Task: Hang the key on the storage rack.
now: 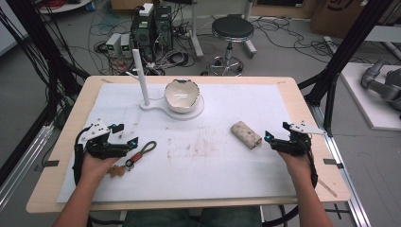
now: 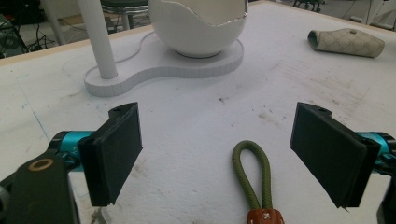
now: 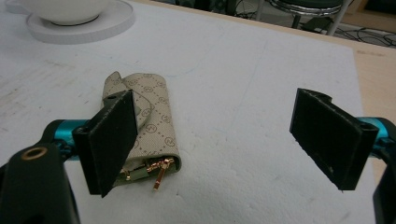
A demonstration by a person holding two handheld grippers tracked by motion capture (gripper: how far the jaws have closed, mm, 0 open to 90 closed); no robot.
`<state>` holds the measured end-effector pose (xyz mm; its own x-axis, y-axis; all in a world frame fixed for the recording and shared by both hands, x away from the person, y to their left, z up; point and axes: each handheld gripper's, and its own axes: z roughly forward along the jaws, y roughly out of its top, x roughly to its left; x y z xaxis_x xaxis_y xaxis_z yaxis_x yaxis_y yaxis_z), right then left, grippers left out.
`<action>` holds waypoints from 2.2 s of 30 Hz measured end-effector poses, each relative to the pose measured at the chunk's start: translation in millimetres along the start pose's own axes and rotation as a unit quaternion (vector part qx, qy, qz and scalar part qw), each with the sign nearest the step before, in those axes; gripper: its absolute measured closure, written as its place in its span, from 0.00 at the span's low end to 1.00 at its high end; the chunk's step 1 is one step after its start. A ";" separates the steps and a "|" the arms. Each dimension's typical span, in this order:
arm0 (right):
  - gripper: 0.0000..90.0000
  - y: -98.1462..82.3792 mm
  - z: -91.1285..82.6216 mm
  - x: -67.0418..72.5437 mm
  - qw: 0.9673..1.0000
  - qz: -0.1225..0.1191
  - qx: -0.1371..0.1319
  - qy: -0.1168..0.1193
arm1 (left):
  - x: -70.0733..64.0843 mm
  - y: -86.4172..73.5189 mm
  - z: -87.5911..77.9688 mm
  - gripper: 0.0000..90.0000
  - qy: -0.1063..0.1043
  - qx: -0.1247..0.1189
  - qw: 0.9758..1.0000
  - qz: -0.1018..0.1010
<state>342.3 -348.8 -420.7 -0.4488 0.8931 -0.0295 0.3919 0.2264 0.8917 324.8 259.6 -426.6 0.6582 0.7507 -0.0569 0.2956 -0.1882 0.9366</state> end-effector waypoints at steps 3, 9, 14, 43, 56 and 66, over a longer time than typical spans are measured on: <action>0.17 -0.1 2.3 1.4 1.000 -0.003 0.006 0.001 | 0.7 -0.7 1.4 0.18 -0.002 0.002 1.000 -0.004; 0.17 -0.3 4.4 2.1 1.000 -0.008 0.011 0.006 | -0.9 -1.0 2.2 0.18 -0.006 0.007 1.000 0.001; 0.17 0.1 3.8 4.3 1.000 -0.013 0.012 0.004 | -1.5 -1.4 0.1 0.18 -0.008 0.005 1.000 -0.001; 0.17 0.7 6.6 5.2 1.000 -0.011 0.010 0.000 | -12.4 -9.9 6.6 0.19 -0.026 0.099 0.995 0.015; 0.17 1.1 9.3 5.6 1.000 -0.013 0.010 0.001 | -20.3 -21.3 15.7 0.33 -0.060 0.190 0.979 0.038; 0.17 1.6 10.8 7.0 1.000 -0.015 0.012 0.003 | -22.2 -22.2 14.6 0.43 -0.043 0.191 0.979 0.050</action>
<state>348.4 -337.9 -424.3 -0.4653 0.8835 -0.0533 0.3978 0.2626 0.8791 313.6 237.9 -451.2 0.7475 0.6641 -0.0157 0.4542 -0.4937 0.7416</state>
